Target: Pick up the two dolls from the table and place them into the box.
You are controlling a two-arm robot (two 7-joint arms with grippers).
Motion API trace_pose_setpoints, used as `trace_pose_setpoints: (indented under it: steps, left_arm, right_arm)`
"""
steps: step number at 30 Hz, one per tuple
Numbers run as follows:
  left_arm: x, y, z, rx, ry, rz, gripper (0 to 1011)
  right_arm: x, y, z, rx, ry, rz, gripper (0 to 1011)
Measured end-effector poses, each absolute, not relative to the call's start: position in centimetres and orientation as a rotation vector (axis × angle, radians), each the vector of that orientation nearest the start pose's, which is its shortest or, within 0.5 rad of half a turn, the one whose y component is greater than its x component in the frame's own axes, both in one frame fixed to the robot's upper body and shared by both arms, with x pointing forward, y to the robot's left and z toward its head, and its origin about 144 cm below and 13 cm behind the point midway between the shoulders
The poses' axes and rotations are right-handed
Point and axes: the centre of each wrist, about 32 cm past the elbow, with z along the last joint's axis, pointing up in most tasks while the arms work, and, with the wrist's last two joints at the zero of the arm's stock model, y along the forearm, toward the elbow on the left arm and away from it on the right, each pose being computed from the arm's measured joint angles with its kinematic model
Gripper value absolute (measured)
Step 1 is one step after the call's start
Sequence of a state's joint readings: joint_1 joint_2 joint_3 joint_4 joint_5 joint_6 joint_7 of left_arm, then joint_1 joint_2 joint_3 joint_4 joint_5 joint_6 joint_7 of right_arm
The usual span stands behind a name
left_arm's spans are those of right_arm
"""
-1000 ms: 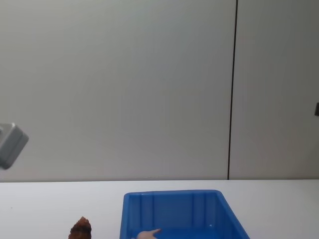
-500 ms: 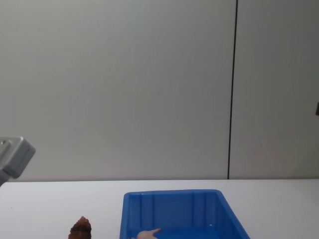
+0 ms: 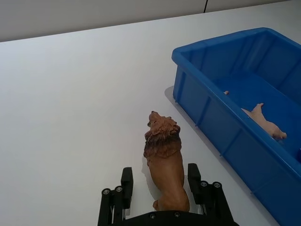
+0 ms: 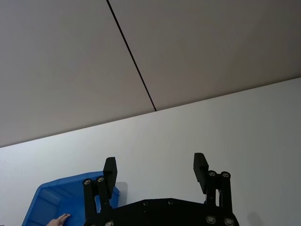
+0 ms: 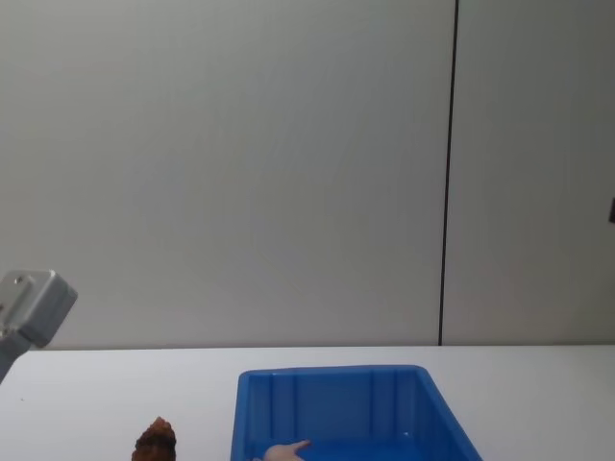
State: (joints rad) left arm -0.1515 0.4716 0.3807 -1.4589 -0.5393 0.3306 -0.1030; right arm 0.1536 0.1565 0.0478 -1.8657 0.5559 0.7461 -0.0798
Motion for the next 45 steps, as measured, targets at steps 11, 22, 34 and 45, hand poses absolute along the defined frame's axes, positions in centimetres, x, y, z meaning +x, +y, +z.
trace_pose_setpoints:
  steps: [11,22,34,45]
  left_arm:
    - [48.4,27.1,113.4,0.341,0.34,1.159,411]
    - [48.0,27.1,114.7,0.311,0.258,1.182,342]
    - [48.3,26.8,117.6,0.224,0.114,1.172,342]
    - [49.6,26.0,119.9,0.114,0.043,1.068,342]
  right_arm:
    - [47.6,-27.2,128.4,0.008,0.473,-1.401,1001]
    - [47.6,-27.2,128.4,0.008,0.473,-1.401,1001]
    - [47.6,-27.2,128.4,0.008,0.473,-1.401,1001]
    - [47.6,-27.2,128.4,0.008,0.474,-1.401,1001]
